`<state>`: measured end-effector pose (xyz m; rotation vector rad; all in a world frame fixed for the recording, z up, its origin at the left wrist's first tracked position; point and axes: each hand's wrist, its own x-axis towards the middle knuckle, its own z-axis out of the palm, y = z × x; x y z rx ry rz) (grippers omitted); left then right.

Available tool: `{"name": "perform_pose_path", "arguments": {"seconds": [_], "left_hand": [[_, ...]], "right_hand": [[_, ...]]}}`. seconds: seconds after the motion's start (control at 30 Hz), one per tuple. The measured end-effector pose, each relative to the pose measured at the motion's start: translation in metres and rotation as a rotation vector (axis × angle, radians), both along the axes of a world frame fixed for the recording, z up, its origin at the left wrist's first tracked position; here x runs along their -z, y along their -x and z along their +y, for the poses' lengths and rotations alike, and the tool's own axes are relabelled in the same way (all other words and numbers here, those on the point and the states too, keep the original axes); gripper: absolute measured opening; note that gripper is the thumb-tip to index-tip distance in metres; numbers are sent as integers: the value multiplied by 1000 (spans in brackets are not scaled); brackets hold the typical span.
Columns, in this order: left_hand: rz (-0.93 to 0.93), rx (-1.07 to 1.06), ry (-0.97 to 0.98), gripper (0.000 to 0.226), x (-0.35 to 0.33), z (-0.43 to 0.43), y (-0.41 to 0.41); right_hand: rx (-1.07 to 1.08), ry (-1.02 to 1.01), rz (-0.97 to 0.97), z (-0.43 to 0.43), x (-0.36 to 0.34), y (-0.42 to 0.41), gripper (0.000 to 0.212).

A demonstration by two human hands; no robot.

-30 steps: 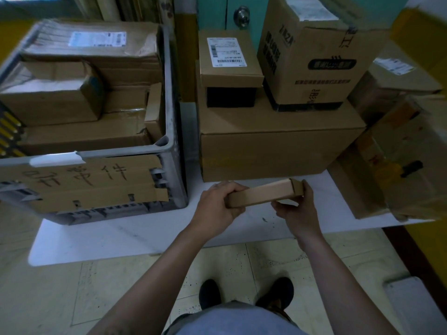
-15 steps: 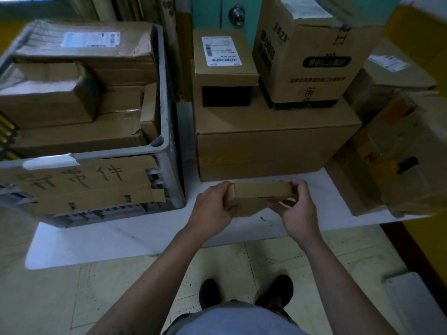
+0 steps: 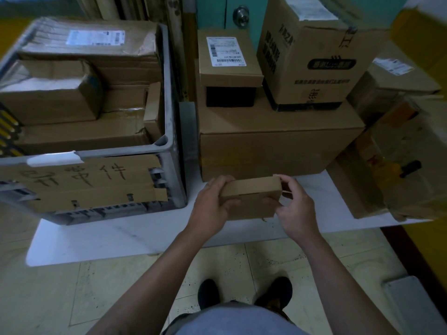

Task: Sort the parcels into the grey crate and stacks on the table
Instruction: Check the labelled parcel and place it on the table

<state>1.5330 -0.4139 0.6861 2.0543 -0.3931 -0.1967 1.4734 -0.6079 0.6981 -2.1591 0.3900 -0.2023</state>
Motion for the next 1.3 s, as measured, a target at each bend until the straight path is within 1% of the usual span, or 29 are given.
{"name": "perform_pose_path", "arguments": {"seconds": [0.07,0.17,0.3,0.37,0.43,0.5,0.53,0.57,0.6,0.67,0.7,0.83,1.0,1.1,1.2,1.3], "left_hand": [[1,-15,11,35,2,1,-2],[25,-37,-21,38,3,0,-3],[87,-56,-32,45,7,0,-3],[86,-66,-10,46,11,0,-4],[108,-101,99,51,14,2,-5],[209,-154,260,63,12,2,-6],[273,-176,301,67,11,2,-7],[323,-183,302,64,11,2,-8],[353,-167,269,54,12,2,-10],[367,-102,196,32,15,1,-8],[362,-83,192,27,15,0,-6],[364,-78,243,25,13,1,-4],[374,-116,255,8,7,1,-6],[395,-111,260,13,5,1,-6],[405,-94,262,7,7,1,-5],[401,-93,254,6,7,1,-3]], "right_hand": [[-8,-1,47,-1,4,-1,53],[-32,25,104,-1,8,0,45],[-36,29,126,0,7,0,44],[-26,22,139,1,7,0,45],[3,3,147,0,7,1,44],[32,-5,151,-1,6,1,39],[45,-11,152,-1,5,0,37],[59,-21,153,0,5,0,36],[68,-30,146,0,4,0,36],[77,-38,132,2,3,-1,38],[76,-36,129,2,3,-2,38],[73,-60,118,-1,3,-2,35],[95,-174,103,1,6,-3,24],[146,-244,85,2,7,-3,20],[160,-290,65,3,4,-3,18],[152,-301,51,2,1,-2,16]]}}
